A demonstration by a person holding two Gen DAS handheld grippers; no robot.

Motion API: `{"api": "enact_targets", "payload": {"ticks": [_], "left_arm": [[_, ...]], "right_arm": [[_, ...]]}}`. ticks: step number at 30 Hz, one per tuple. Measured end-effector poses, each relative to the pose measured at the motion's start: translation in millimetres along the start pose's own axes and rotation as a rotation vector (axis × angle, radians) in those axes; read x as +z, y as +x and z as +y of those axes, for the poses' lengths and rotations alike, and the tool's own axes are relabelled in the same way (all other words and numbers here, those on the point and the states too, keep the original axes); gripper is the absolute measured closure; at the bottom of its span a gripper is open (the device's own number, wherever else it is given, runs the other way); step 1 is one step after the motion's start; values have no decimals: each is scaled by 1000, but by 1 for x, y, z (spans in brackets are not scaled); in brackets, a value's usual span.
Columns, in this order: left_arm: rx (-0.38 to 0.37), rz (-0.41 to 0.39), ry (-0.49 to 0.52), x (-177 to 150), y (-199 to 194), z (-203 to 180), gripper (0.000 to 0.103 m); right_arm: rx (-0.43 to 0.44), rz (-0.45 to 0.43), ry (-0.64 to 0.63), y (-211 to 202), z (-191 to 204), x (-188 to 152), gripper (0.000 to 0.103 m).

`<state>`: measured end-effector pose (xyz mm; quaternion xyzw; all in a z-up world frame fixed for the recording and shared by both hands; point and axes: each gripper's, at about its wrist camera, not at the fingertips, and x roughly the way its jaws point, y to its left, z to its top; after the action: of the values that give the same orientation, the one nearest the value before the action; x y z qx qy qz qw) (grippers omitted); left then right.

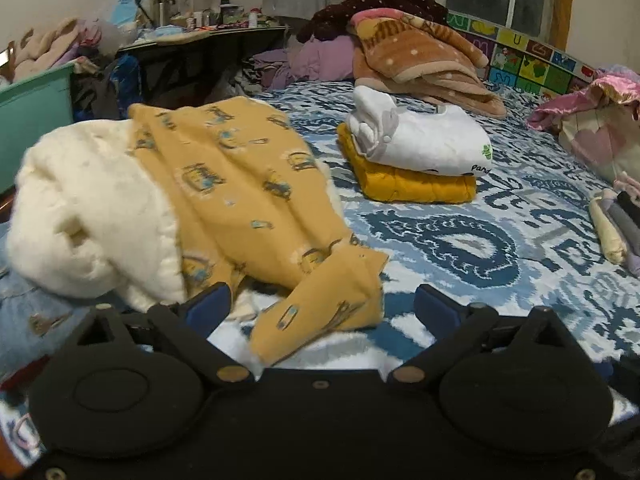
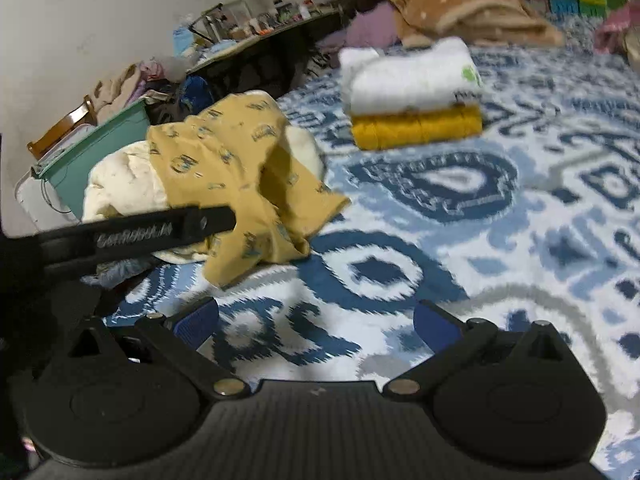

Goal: Fold clothes
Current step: 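Grasp the yellow shirt's sleeve end with the left gripper, then pull the yellow shirt off the blanket onto the open bed with the left gripper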

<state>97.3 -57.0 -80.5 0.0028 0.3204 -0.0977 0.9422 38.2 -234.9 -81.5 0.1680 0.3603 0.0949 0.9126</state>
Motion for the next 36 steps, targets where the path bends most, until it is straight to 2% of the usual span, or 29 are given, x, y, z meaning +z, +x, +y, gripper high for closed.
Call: {"api": "enact_targets", "payload": {"ticks": [1, 4, 6, 8, 10, 12, 18, 23, 28, 36], "left_arm": [[3, 3, -3, 1, 7, -2, 9], [17, 32, -18, 3, 31, -4, 35], [32, 62, -27, 3, 45, -5, 63], [26, 82, -53, 0, 51, -4, 79], [27, 61, -53, -3, 45, -8, 89], [14, 39, -36, -7, 36, -14, 93], [-60, 10, -4, -11, 3, -35, 94], [-165, -7, 49, -7, -28, -71, 95], [-307, 1, 137, -12, -50, -136, 95], [-536, 41, 259, -40, -85, -252, 95]], "right_arm": [[2, 5, 5, 2, -3, -1, 0], [6, 20, 18, 9, -11, -7, 0], [7, 27, 30, 11, -16, -9, 0], [9, 32, 41, 10, -21, -12, 0], [8, 32, 51, 7, -25, -14, 0], [9, 30, 64, 2, -29, -17, 0], [20, 14, 104, -26, -44, -24, 0], [15, -13, 179, -63, -74, -42, 0], [-4, -54, 310, -108, -118, -72, 0], [-82, -163, 523, -192, -194, -136, 0]]}}
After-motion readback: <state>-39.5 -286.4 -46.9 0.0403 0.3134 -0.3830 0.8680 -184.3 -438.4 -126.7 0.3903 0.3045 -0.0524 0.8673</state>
